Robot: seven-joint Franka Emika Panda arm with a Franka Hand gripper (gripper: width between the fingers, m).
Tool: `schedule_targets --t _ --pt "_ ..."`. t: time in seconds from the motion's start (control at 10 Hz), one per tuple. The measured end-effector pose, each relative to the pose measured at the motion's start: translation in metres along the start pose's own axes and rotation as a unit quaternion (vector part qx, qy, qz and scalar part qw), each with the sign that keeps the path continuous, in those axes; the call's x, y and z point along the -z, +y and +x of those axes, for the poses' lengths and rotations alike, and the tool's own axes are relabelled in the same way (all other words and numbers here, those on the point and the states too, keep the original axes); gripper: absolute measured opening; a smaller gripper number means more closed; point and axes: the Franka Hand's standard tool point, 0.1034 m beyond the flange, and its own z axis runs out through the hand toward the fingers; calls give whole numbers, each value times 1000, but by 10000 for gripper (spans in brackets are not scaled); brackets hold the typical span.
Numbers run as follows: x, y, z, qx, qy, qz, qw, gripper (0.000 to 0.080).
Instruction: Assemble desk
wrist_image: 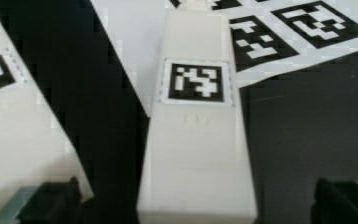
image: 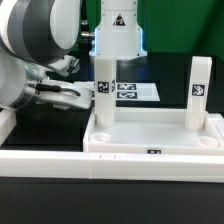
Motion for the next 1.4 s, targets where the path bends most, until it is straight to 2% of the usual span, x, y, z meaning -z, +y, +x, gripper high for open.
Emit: schedule_targets --t 0.3,0.7,0.9,1.0,1.1,1.4 --pt "-3 -5 0 -8 -3 -2 1000 649" --pt "-5 -3 0 -12 -6 -1 1000 649" --pt "-5 -3 1 -12 -5 -1 1000 391" --pt "-5 -3 1 -12 -5 -1 1000 391" --pt "-5 -3 1 -12 -5 -2 1000 288" --pt "-3 -3 1 -8 -4 -3 1000 288"
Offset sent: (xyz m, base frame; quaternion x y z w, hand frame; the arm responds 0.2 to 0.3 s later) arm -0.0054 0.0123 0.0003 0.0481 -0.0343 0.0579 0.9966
